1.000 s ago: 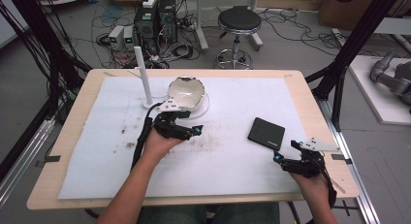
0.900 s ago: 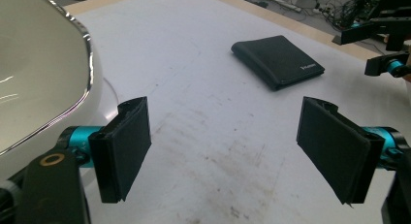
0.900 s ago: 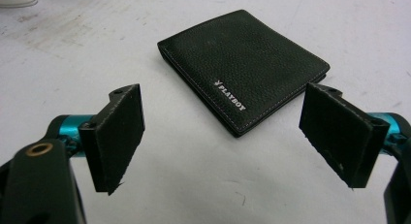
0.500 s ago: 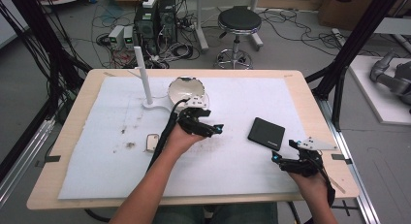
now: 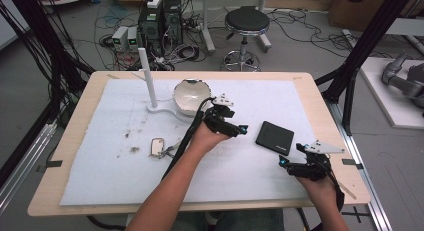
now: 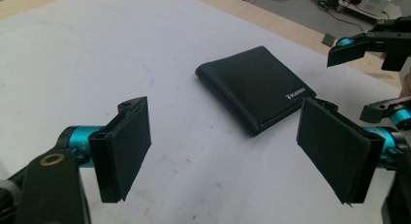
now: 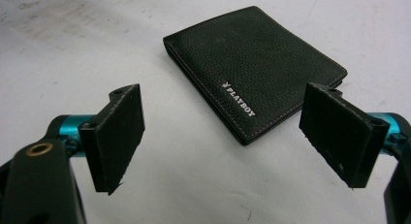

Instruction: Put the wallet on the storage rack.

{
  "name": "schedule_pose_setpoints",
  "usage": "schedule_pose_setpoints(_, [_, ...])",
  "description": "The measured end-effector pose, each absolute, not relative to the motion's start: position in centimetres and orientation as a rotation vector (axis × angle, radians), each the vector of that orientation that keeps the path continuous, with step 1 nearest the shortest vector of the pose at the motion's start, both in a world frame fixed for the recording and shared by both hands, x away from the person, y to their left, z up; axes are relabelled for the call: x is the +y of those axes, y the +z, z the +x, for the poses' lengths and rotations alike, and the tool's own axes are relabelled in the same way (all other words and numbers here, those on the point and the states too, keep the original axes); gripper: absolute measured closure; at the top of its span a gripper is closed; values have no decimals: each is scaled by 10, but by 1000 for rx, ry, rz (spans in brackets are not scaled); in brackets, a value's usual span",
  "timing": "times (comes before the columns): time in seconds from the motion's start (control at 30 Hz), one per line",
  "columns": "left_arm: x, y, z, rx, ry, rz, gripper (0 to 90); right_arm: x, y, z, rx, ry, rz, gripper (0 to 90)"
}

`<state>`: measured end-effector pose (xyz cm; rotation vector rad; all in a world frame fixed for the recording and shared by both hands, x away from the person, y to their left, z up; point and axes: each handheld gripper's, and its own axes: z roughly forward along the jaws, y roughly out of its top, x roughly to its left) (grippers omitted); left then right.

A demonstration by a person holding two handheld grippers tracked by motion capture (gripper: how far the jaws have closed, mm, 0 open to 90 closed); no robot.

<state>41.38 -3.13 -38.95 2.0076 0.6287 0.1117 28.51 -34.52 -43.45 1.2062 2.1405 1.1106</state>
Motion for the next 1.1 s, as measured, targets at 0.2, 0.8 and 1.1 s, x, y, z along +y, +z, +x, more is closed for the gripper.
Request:
schedule_pose_setpoints(0.2, [-53, -392, 423, 631, 72, 2013, 199, -345, -435, 284, 2150, 1103, 1201, 165])
schedule_pose_setpoints(0.8, [-107, -428, 441, 658, -37, 2082, 199, -350, -436, 278, 2145, 1094, 1215, 165])
schedule_pose_setpoints(1.1, [-130, -441, 446, 660, -48, 2139, 200, -347, -437, 279, 2162, 1086, 1201, 165])
